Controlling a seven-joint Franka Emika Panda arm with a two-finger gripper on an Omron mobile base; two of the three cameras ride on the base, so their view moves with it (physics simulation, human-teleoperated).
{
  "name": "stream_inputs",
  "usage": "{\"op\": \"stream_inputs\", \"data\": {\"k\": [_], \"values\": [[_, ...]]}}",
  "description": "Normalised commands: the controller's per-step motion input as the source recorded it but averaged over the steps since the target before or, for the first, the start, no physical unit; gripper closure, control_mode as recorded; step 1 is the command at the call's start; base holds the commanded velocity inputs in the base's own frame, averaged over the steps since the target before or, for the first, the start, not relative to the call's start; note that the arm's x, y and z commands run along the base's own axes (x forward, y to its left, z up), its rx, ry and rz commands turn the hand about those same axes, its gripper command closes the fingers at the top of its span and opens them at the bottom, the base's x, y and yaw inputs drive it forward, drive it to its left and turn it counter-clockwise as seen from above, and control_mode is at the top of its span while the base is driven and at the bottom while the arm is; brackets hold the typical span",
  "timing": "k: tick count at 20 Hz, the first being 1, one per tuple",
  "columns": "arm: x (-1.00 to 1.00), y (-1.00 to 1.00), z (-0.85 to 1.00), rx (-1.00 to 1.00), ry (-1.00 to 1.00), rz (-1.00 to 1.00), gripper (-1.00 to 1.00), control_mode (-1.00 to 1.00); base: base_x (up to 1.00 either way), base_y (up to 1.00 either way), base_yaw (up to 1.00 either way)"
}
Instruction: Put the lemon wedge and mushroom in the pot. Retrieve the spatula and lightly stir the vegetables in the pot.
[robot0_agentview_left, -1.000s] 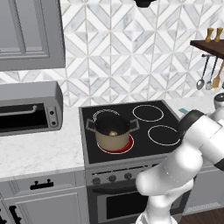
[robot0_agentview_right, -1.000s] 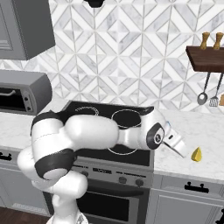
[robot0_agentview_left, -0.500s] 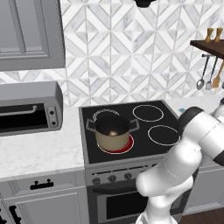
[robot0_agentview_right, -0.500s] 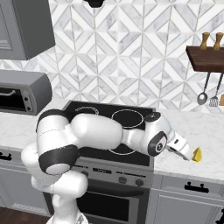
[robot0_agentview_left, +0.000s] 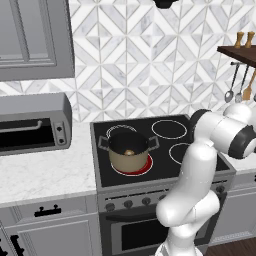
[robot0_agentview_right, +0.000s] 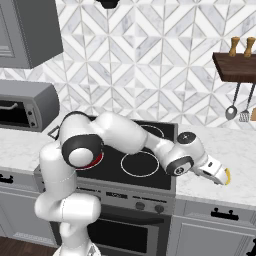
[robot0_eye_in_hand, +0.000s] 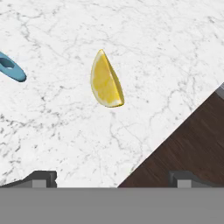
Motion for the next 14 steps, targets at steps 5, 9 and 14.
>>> {"op": "stream_inputs", "data": {"k": [5, 9, 14], "values": [[0.15, -0.51, -0.11, 0.09, 0.00, 0.07, -1.00, -1.00, 0.00, 0.00, 0.00], [0.06, -0.56, -0.06, 0.11, 0.00, 0.06, -1.00, -1.00, 0.00, 0.00, 0.00], [0.38, -0.24, 0.00, 0.06, 0.00, 0.02, -1.00, -1.00, 0.00, 0.00, 0.00]]}}
